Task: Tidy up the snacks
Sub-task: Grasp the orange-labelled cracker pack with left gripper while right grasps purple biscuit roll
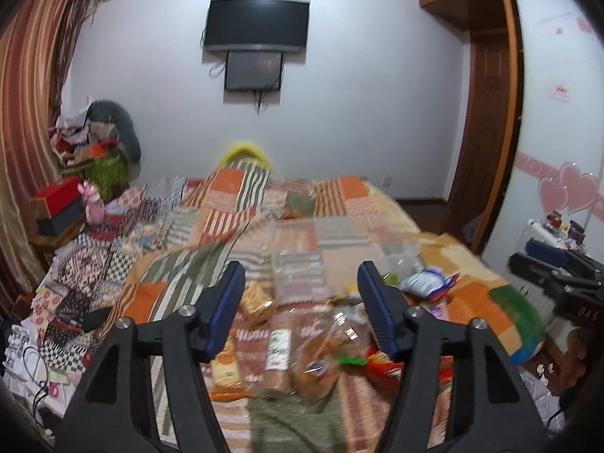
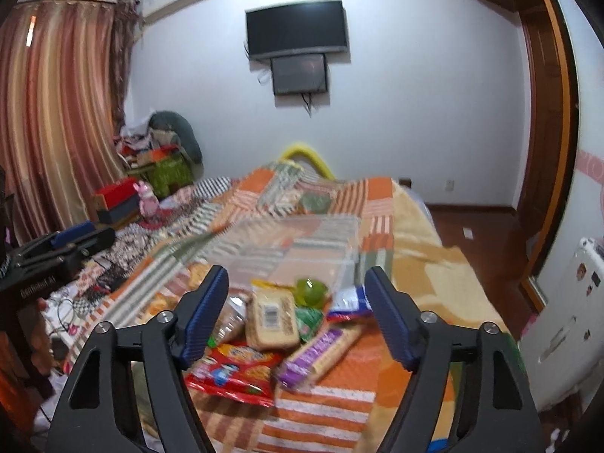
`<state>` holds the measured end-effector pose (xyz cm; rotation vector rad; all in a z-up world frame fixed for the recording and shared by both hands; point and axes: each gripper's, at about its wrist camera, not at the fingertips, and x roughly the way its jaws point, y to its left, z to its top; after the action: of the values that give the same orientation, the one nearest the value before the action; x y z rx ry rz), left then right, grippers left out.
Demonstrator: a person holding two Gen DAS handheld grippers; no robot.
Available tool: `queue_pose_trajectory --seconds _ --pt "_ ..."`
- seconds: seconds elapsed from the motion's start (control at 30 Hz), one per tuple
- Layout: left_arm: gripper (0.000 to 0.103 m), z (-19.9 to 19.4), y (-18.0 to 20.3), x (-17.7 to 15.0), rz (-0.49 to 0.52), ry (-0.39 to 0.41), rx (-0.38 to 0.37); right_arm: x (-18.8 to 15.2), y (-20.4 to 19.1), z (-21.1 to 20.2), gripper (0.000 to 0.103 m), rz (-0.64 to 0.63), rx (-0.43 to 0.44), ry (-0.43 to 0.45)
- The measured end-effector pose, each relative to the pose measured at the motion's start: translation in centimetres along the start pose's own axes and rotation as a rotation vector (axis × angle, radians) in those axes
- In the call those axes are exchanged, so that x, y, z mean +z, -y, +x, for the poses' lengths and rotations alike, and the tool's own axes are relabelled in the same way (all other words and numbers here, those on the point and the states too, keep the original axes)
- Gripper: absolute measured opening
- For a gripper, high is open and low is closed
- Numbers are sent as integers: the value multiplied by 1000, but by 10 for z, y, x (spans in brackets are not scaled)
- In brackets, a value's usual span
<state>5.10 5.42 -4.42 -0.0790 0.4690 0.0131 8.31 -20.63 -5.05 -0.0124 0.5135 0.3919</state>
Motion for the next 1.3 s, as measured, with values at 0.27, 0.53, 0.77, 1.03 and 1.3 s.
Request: queue_pose_trajectory --seconds 0.27,0.53,0.77,1.03,1.3 --pt "55 61 -50 -23 -14 -183 64 -18 27 39 61 56 -32 -184" --pt "55 120 -75 -58 3 -352 75 -36 35 73 61 92 -28 -312" --pt "55 152 -90 -93 -30 -464 72 -46 30 97 61 104 5 -395" --pt "55 165 -85 -117 -23 -520 65 -53 19 112 62 54 4 -437" --pt "36 162 -92 -117 -27 -498 85 -51 34 105 56 67 -1 -442"
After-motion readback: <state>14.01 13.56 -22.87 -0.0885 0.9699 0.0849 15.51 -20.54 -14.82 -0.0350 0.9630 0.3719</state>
